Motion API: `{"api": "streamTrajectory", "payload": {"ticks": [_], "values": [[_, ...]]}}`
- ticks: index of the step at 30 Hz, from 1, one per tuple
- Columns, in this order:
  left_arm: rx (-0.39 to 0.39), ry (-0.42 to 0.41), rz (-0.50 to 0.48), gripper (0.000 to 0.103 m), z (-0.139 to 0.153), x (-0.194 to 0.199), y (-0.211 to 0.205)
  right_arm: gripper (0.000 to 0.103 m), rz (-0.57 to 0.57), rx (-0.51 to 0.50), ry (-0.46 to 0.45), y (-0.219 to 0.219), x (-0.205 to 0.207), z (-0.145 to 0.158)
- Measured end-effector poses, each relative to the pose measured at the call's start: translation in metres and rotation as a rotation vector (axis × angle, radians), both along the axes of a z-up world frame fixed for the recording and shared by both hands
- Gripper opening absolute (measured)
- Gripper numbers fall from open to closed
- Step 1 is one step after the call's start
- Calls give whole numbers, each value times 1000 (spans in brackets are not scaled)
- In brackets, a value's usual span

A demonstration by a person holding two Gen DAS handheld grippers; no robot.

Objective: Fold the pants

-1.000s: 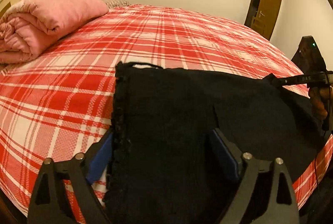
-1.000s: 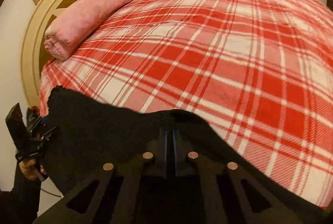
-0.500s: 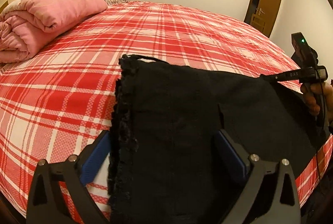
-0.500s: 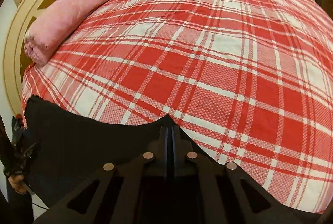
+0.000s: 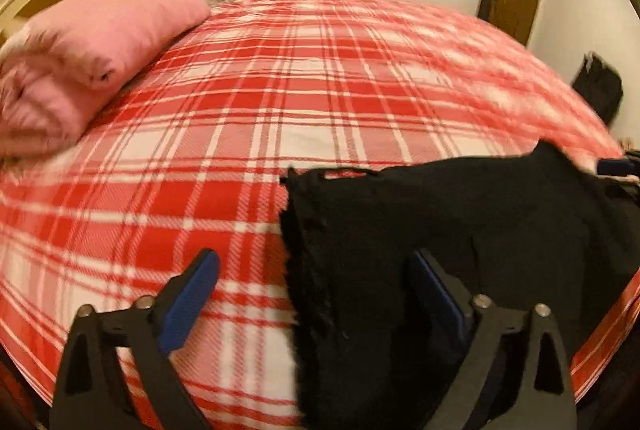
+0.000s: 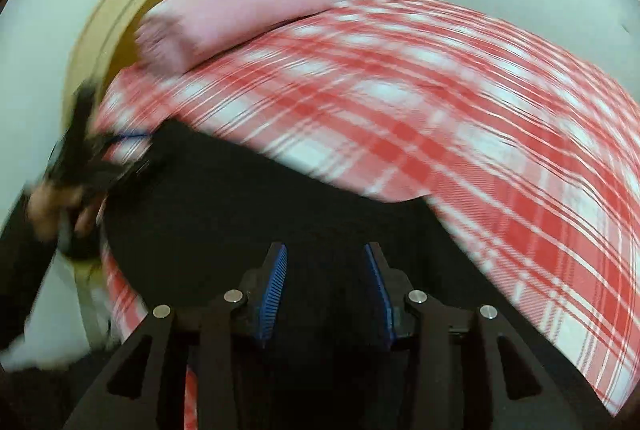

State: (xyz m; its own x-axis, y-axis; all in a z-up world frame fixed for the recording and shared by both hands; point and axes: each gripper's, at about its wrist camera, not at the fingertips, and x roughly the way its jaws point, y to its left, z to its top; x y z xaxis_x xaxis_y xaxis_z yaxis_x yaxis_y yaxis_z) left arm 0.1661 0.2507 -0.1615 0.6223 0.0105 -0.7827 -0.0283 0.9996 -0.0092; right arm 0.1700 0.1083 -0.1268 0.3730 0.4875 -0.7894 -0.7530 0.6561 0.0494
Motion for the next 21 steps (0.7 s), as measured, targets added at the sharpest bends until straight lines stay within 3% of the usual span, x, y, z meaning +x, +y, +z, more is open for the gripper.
{"api": "streamTrajectory", "payload": {"ticks": [3, 8, 11, 13, 15, 17, 19, 21], "values": [[-44, 22, 9, 96, -2, 6, 10, 42, 110, -7, 31, 19, -32, -11], [0, 46, 22, 103, -15, 24, 12, 42, 251, -76, 64, 46, -71, -46], [-9, 10, 14, 103, -19, 29, 15, 42, 226, -68, 143, 50, -73, -68], [-44, -5, 19, 103, -21, 28, 18, 51, 225, -49, 119, 50, -79, -73], [-72, -11, 30, 103, -19, 24, 23, 52, 234, -75, 94, 54, -86, -71], [-54, -37, 50, 103, -10, 12, 25, 52, 240, -67, 70, 52, -91, -64], [-33, -92, 63, 103, 5, -5, 24, 52, 211, 7, 35, 41, -92, -52], [-18, -152, 95, 103, 18, -23, 24, 52, 188, -17, 50, 37, -88, -57]]}}
